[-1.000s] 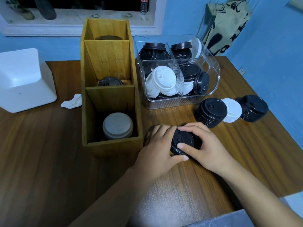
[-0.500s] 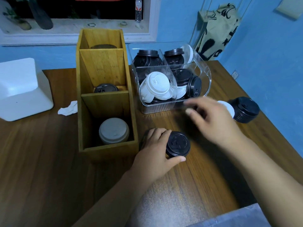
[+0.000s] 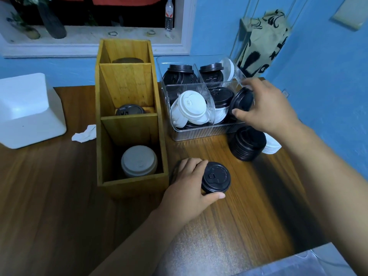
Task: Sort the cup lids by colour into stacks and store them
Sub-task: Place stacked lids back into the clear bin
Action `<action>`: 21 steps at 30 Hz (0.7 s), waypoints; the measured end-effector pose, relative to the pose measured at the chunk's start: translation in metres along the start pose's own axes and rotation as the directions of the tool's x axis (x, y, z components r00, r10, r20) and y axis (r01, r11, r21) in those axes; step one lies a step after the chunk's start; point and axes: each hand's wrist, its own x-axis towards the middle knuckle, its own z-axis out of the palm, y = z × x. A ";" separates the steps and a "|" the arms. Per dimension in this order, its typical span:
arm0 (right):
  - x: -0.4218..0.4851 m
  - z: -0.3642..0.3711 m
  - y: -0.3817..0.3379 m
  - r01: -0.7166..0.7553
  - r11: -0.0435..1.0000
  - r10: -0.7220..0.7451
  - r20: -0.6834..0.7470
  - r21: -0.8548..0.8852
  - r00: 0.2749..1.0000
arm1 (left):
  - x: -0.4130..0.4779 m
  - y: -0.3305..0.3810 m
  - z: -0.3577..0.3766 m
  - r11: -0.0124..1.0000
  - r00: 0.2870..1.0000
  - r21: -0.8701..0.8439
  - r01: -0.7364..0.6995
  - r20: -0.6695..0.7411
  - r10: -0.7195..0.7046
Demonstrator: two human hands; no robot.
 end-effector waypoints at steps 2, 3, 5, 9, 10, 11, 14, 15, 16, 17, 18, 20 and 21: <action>-0.017 -0.015 -0.005 -0.015 0.994 0.020 -0.044 0.107 0.999 | 0.000 0.000 0.000 1.000 1.000 0.002 0.002 0.002 -0.002; -0.032 -0.021 -0.009 -0.021 0.983 0.028 -0.039 0.181 0.999 | 0.000 0.000 -0.001 1.000 1.000 0.000 0.004 0.004 -0.004; -0.071 -0.023 -0.011 -0.043 0.954 0.033 0.038 0.298 0.999 | 0.001 0.001 -0.001 1.000 1.000 0.004 0.005 0.002 -0.005; -0.139 0.011 0.004 -0.211 0.964 0.162 0.275 0.161 0.948 | 0.001 0.000 0.000 1.000 1.000 0.022 0.011 0.007 -0.011; -0.150 0.021 0.008 -0.259 0.963 0.224 0.313 0.076 0.923 | 0.001 0.000 -0.001 1.000 1.000 0.023 0.012 0.011 -0.012; -0.157 0.029 0.013 -0.292 0.957 0.276 0.331 -0.003 0.902 | 0.001 0.000 -0.001 1.000 1.000 0.022 0.012 0.013 -0.012; -0.167 0.047 0.025 -0.313 0.941 0.337 0.264 -0.130 0.904 | 0.001 0.002 -0.001 1.000 0.999 0.018 0.023 0.024 -0.023; -0.168 0.049 0.028 -0.310 0.936 0.344 0.240 -0.167 0.908 | 0.001 0.002 -0.001 0.999 0.999 0.018 0.027 0.028 -0.028; -0.168 0.049 0.032 -0.305 0.932 0.346 0.229 -0.195 0.910 | 0.001 0.002 -0.001 0.999 0.999 0.019 0.031 0.031 -0.032; -0.169 0.047 0.037 -0.294 0.935 0.336 0.227 -0.197 0.914 | 0.002 0.002 -0.001 0.999 0.999 0.018 0.036 0.036 -0.037; -0.170 0.044 0.042 -0.272 0.947 0.307 0.234 -0.171 0.922 | 0.002 0.003 -0.001 0.999 0.998 0.019 0.041 0.044 -0.042; -0.172 0.036 0.055 -0.183 0.983 0.182 0.282 -0.024 0.942 | 0.001 0.003 -0.001 0.999 0.997 0.022 0.047 0.054 -0.048; -0.175 0.034 0.060 -0.121 0.990 0.092 0.330 0.071 0.940 | 0.001 0.004 -0.001 0.998 0.997 0.022 0.050 0.054 -0.051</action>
